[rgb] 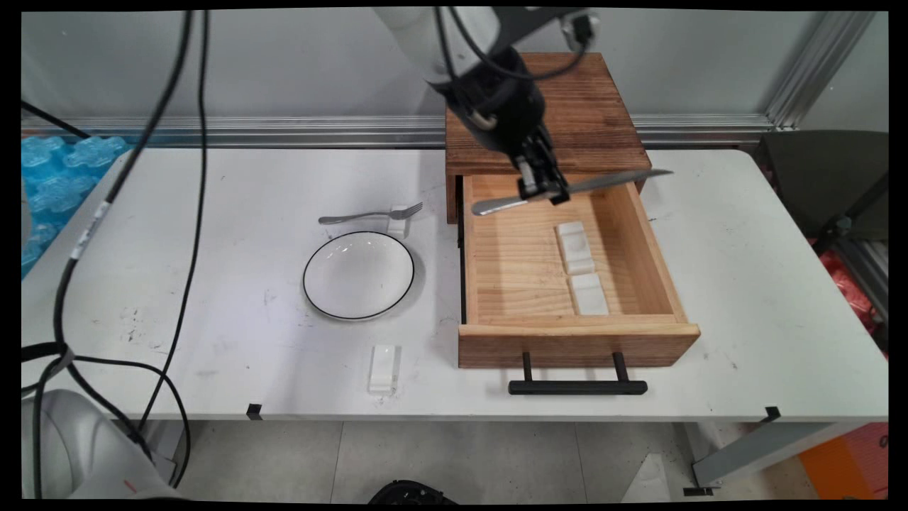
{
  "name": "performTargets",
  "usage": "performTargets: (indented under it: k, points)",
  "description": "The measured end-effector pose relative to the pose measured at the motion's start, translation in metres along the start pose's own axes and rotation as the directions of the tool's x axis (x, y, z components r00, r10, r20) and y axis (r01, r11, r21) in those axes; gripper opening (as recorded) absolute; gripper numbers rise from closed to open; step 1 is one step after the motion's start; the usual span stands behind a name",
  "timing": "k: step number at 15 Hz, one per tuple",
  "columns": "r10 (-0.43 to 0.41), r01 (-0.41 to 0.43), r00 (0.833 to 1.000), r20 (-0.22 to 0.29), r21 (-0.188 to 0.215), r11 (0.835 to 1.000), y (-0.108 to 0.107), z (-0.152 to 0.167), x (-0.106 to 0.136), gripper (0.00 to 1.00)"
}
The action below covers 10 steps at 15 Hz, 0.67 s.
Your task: Place the picked object into the drawer
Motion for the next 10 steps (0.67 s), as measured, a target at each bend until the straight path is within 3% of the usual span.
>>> performTargets:
  k: [5, 10]
  points:
    - [-0.014, 0.014, 1.0, 0.007, 0.011, 1.0, 0.001, 0.043, 0.01, 0.0]
    - [-0.044, 0.044, 0.999, 0.033, 0.007, 0.999, 0.004, 0.079, 0.005, 0.0]
